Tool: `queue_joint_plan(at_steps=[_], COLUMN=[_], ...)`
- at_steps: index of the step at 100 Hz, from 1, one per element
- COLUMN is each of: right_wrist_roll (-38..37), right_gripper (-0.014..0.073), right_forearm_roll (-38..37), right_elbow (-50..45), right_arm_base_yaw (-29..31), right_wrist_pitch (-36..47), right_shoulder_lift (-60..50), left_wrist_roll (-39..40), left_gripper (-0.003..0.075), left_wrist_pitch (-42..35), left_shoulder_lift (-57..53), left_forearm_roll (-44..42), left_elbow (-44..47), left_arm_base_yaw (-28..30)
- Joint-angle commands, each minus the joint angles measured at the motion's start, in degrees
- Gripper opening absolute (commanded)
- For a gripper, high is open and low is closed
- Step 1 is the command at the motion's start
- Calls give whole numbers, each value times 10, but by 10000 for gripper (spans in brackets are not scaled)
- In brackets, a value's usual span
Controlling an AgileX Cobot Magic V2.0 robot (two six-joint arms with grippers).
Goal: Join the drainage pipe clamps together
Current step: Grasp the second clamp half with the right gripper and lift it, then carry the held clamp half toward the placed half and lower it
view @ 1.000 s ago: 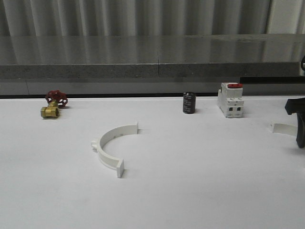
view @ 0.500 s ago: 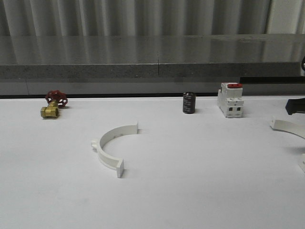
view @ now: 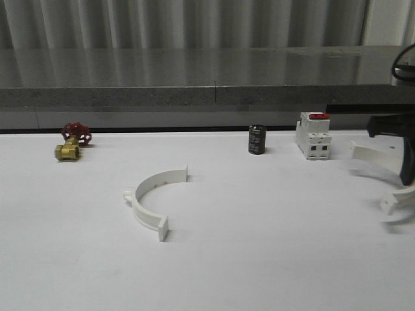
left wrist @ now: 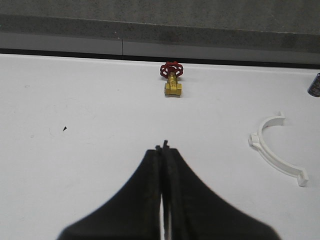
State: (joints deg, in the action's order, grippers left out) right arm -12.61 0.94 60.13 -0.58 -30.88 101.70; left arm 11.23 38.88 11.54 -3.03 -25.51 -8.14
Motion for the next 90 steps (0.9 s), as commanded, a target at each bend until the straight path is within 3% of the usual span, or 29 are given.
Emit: queue_joint_plan(at_steps=[1, 31, 61, 90], right_wrist_roll=[-37, -196, -428, -468], right_gripper=[38, 38, 38, 38], right_forearm_roll=[-4, -40, -214, -227], right_elbow=[17, 42, 121, 186], right_arm_base_yaw=[-31, -161, -270, -318], right_wrist_pitch=[7, 4, -108, -137], right_shoulder_lift=[-44, -48, 11, 61], left_wrist_roll=[-1, -1, -1, -1], left_gripper=[-20, -20, -20, -20], left_wrist_pitch=[-41, -41, -41, -41], left_shoulder_lift=[5, 5, 5, 5], left_forearm_roll=[-2, -2, -2, -2], left_elbow=[-15, -15, -15, -15], left_arm_base_yaw=[1, 1, 1, 1])
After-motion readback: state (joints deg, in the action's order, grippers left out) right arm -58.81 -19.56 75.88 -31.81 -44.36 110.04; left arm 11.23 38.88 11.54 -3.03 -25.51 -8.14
